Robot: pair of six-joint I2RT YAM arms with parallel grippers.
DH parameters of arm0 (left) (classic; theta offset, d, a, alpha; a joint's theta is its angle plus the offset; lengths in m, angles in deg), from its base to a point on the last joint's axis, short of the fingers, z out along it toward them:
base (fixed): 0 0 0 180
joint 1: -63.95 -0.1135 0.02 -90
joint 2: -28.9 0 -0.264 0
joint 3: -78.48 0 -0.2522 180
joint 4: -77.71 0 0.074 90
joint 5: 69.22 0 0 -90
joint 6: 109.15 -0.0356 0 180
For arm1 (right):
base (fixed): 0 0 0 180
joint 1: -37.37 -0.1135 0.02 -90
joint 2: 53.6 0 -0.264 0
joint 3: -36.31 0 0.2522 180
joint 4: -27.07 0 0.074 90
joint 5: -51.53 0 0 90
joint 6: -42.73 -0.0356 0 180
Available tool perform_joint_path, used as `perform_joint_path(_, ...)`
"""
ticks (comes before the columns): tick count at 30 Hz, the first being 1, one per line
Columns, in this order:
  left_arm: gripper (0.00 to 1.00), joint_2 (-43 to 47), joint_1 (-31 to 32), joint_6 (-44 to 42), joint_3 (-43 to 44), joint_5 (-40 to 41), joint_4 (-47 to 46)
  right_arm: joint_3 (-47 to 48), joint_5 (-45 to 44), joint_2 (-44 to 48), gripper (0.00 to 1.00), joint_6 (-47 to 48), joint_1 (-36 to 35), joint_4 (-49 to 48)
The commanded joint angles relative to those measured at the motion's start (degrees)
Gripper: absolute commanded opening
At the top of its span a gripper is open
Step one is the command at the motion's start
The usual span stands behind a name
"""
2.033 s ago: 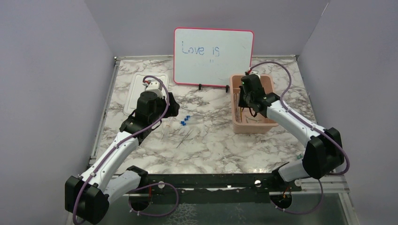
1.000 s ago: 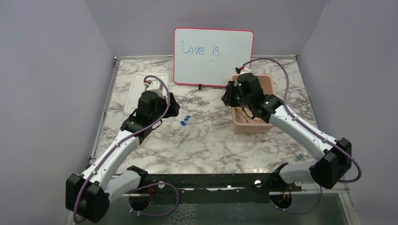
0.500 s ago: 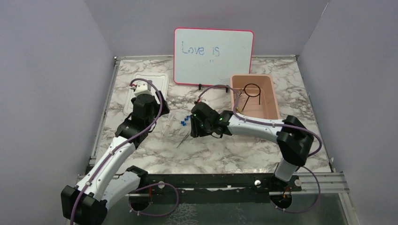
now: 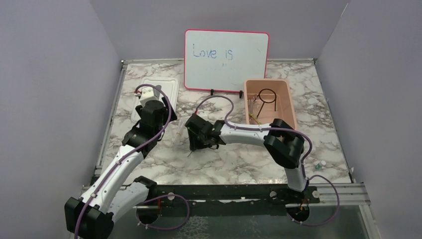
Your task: Organize the chemistry lab equipment
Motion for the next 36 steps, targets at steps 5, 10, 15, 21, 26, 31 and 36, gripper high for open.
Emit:
perform_joint_path(5, 0.79, 0.98, -0.31, 0.80, 0.68, 2.80, 0.42, 4.94, -5.66, -5.47, 0.48, -2.68, -0.08, 4.92)
perform_joint_path(10, 0.79, 0.97, -0.30, 0.67, 0.56, 2.30, 0.25, 6.19, -7.61, -6.33, 0.31, -1.47, -0.16, 6.89)
perform_joint_path(15, 0.79, 0.92, -0.31, 0.58, 0.46, 1.72, -0.08, 5.98, -9.57, -5.34, 0.10, -0.34, -0.16, 8.61)
perform_joint_path(21, 0.79, 1.06, -0.34, 0.49, 0.33, 0.94, -0.42, 5.16, -10.85, -3.82, 0.02, 1.20, -0.16, 9.30)
perform_joint_path(26, 0.79, 1.06, -0.35, 0.41, 0.28, 0.63, -0.60, 4.34, -11.55, -2.28, 0.01, 2.60, -0.16, 9.27)
perform_joint_path(31, 0.79, 1.07, -0.38, 0.40, 0.24, 0.48, -0.66, 2.90, -13.79, 3.67, 0.01, 6.39, -0.16, 7.40)
perform_joint_path(36, 0.79, 1.04, -0.39, 0.32, 0.15, -0.07, -0.83, 1.98, -18.61, 12.22, 0.01, 10.50, 0.63, 7.24)
